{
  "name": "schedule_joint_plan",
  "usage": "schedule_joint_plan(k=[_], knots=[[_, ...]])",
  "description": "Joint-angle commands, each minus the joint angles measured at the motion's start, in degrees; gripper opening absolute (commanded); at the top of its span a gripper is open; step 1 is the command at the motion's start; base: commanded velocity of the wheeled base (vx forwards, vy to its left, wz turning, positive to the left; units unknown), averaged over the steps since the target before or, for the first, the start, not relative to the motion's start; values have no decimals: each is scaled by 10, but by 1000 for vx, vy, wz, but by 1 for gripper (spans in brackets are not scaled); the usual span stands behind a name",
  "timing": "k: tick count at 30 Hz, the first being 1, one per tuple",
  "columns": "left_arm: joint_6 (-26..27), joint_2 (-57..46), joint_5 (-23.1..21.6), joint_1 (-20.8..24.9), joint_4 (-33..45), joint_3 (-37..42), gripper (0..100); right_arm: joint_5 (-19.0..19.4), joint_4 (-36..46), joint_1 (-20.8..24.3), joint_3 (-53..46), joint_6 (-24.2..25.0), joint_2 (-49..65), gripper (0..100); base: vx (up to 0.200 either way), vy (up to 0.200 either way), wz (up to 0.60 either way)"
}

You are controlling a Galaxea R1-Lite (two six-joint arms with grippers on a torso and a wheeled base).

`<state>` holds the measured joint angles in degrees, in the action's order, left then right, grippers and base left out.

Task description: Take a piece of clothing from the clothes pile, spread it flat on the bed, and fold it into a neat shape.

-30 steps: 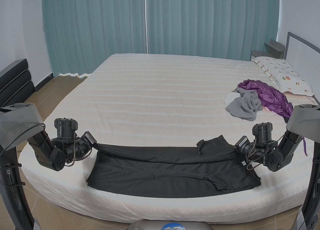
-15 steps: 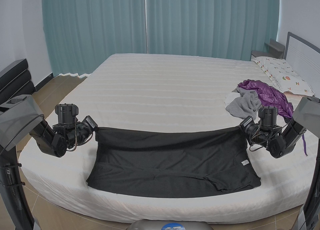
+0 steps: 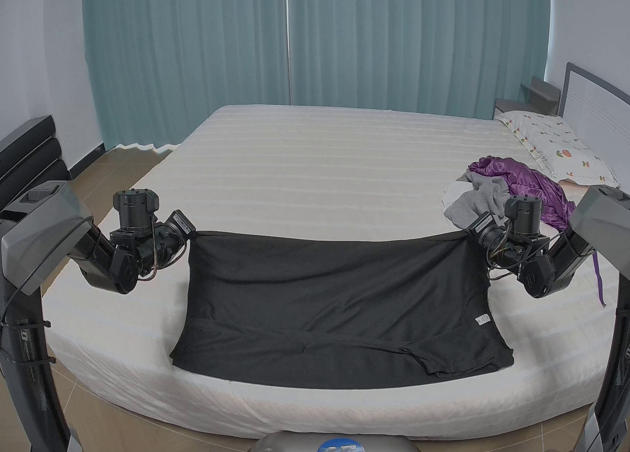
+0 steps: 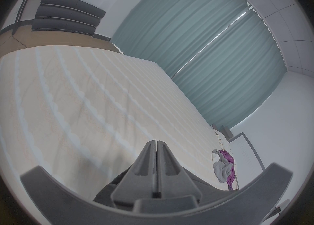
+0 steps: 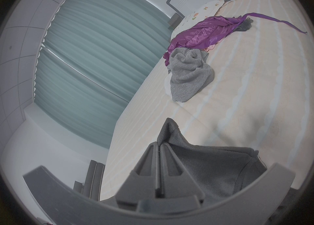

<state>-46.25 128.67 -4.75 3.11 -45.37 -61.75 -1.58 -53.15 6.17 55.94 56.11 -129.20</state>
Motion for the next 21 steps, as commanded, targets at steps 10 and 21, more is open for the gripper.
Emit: schedule_joint_plan(k=[10,21], knots=[[-2,16,0,-6,-10,-22,0,2,-4,2,-24,-19,-6,0,0,0,0],[-2,18,0,-8,-13,-19,0,5,-49,0,-22,-21,-15,0,0,0,0]])
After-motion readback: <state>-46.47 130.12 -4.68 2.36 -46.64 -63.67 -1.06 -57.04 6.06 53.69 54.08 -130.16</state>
